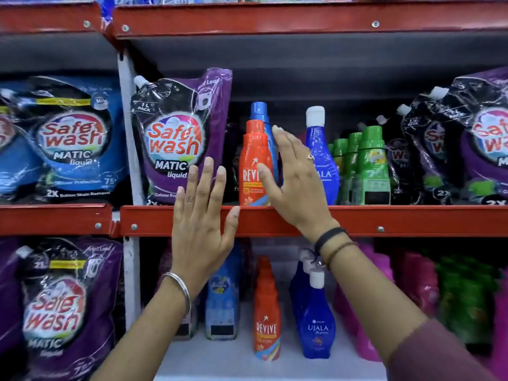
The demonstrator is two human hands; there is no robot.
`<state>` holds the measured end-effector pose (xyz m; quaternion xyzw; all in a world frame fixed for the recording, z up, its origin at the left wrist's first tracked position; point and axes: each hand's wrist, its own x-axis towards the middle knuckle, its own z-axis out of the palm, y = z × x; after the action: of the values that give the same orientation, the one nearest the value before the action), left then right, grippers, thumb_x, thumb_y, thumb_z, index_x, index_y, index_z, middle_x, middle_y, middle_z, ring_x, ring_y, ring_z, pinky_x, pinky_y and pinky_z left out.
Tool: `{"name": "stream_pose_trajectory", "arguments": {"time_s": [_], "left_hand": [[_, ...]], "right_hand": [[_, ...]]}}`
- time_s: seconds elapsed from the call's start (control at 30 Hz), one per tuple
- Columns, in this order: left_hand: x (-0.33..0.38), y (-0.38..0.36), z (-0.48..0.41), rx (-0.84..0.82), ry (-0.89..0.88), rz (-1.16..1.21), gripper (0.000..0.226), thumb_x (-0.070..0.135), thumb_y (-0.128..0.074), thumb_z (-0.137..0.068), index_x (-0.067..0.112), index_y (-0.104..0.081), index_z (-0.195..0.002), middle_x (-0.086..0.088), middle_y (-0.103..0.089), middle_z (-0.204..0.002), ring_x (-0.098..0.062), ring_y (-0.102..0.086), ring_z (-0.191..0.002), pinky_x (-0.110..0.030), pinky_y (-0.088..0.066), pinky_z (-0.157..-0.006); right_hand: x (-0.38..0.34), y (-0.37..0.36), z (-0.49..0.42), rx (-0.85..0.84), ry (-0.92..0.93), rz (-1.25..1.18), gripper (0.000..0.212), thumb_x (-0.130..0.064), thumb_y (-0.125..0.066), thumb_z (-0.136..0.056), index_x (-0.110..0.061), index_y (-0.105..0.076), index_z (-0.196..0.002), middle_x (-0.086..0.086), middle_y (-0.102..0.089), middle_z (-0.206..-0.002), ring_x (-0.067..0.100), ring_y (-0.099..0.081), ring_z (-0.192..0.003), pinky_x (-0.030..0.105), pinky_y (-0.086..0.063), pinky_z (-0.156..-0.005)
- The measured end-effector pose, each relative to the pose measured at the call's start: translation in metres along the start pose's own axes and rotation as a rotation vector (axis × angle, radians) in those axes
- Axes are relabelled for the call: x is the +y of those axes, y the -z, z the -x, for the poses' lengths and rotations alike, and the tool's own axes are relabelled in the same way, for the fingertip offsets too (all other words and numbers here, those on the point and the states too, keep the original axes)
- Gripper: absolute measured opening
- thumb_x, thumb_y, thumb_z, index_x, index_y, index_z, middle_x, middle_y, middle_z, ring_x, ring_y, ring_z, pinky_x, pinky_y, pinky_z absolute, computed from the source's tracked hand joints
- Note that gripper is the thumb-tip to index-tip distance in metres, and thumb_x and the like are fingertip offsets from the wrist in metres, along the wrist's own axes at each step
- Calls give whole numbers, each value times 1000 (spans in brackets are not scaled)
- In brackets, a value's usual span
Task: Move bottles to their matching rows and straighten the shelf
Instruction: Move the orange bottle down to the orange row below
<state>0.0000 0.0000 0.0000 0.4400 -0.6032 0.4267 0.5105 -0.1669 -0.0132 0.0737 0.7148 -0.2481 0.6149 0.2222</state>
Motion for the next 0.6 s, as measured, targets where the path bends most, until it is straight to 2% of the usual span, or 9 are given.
{"name": "stream_pose_trajectory", "arguments": {"time_s": [0.13, 0.23, 0.33, 0.5, 0.6], "left_hand": [[-19, -7, 8, -10, 7, -79, 63, 41, -34, -97, 21, -14, -153, -3, -12, -162, -19, -3, -151, -40, -3, -121], [-28, -12, 13, -9, -6, -146, 62, 41, -31, -98, 19, -16, -154, -3, -13, -162, -17, 0, -151, -42, 0, -121], [-33, -16, 14, -7, -29, -190, 61, 42, -29, -99, 18, -16, -154, -3, -12, -162, -17, 2, -150, -43, 1, -121], [-33, -18, 14, 0, -28, -201, 61, 43, -29, -99, 18, -19, -154, -3, -14, -162, -17, 3, -150, -43, 2, -121], [-34, -18, 13, 1, -28, -196, 61, 43, -29, -99, 17, -20, -153, -3, -14, -162, -16, 3, -150, -43, 2, -121]], "right_hand": [[-16, -16, -19, -105, -157, -66, 63, -33, -53, -89, -10, -30, -143, 13, -46, -132, 29, -49, -119, 40, -42, -100], [-18, -25, -27, -143, -265, -41, 68, -38, -54, -89, -10, -25, -144, 16, -46, -132, 33, -50, -118, 43, -41, -95], [-18, -28, -32, -129, -326, -2, 66, -41, -56, -88, -7, -31, -138, 18, -53, -129, 36, -53, -117, 43, -43, -93], [-19, -24, -35, -20, -415, -125, 64, -48, -69, -73, -12, -51, -123, 9, -63, -118, 25, -61, -107, 43, -49, -92], [-25, -16, -34, 113, -443, -278, 59, -45, -75, -69, -16, -58, -118, 4, -68, -110, 15, -65, -96, 36, -54, -89]]}}
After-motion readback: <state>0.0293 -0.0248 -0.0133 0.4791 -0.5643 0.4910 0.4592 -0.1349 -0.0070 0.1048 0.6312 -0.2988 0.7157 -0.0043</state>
